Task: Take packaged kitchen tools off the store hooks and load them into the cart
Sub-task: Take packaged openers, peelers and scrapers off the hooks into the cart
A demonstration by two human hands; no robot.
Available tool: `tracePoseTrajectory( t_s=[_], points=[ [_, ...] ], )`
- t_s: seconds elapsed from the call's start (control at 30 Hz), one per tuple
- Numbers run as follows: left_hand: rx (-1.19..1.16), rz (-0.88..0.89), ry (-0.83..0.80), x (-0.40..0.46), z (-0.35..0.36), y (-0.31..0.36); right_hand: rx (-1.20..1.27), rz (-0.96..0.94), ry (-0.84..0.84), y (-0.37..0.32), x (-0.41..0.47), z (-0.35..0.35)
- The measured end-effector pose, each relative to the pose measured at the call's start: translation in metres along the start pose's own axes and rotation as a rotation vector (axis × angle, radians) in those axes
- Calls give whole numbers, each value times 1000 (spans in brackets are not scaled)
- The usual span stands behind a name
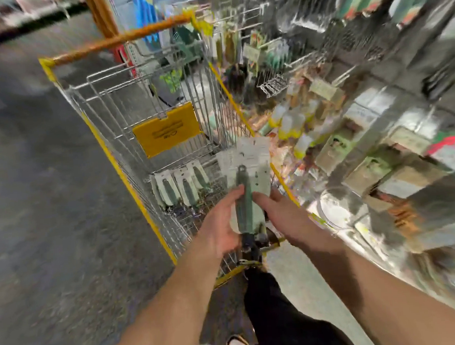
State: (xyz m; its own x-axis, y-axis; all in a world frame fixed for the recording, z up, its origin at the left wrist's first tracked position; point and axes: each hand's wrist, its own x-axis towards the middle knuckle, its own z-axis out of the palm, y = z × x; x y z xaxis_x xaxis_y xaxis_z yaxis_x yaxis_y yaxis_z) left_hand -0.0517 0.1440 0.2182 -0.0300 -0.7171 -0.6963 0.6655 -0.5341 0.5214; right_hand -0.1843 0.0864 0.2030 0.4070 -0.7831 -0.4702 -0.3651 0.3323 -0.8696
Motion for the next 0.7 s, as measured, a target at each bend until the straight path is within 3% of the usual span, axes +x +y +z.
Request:
tracePoseTrajectory(
  t_s=[0.17,0.37,0.7],
  points=[
    [96,87,-105,-24,51,-10,15,-186,150,-25,-54,-38],
    [249,129,-167,-26,124,-19,98,-195,406,-44,-111,-110],
    [463,46,-428,-24,294,-69,188,-180,678,-43,-191,-260]
  ],
)
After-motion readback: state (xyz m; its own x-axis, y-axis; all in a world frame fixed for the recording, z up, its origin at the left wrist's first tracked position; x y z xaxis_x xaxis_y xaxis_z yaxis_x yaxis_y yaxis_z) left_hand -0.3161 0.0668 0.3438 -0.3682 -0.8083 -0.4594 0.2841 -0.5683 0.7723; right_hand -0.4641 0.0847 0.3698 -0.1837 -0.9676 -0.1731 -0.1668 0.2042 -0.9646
